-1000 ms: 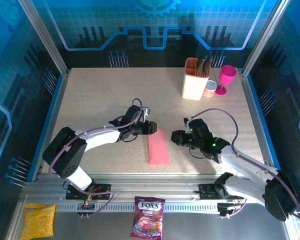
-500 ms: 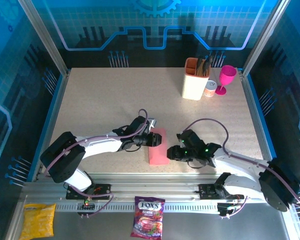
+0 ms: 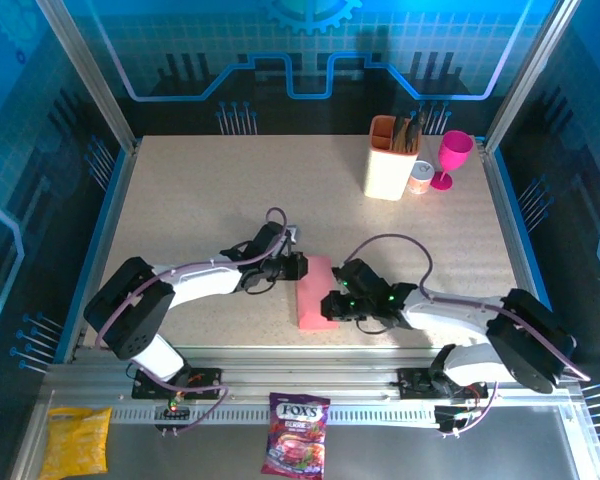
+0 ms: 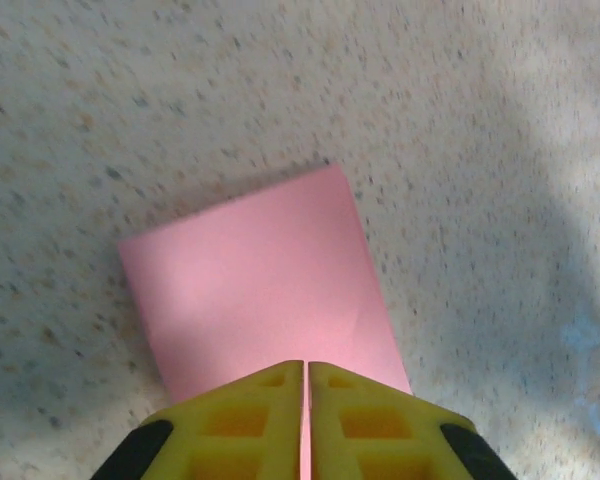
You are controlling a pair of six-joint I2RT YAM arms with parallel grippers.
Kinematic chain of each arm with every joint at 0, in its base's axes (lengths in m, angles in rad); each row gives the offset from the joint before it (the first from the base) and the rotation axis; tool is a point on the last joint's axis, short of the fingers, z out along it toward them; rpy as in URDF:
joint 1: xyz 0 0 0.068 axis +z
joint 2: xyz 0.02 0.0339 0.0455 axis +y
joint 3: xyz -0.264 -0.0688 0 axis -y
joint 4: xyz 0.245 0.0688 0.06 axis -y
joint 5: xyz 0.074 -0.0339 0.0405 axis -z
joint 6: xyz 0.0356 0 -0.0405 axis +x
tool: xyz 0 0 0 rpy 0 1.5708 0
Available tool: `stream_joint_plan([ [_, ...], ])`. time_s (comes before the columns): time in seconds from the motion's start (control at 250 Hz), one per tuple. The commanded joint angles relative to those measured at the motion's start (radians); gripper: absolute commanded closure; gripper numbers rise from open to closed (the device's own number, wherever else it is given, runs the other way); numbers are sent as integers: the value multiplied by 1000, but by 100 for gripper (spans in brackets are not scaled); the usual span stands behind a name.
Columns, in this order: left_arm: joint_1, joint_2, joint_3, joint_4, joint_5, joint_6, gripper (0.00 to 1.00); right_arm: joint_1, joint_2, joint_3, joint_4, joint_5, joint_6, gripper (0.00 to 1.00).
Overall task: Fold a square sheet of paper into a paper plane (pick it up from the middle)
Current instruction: First fold in half a square sheet of paper at the center of the table.
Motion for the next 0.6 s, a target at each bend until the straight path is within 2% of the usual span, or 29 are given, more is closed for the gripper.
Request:
stream_joint_plan([
  [0.0,16,19,50,-41,31,34,95,13,85,69,105,-38,-30,100],
  [0.096,25,24,51,-49,26,38,95,11,149,112,121,-46,-36,100],
  [0.228,35,13,42,-55,30,47,91,-24,124,97,116,-30,-29,100],
  [0.399,39,4,47,-70,42,62,85,-112,11,20,50,15,-8,100],
  [0.595,37,-1,53,-71,69,58,87,-180,-145,-60,-24,47,-10,100],
])
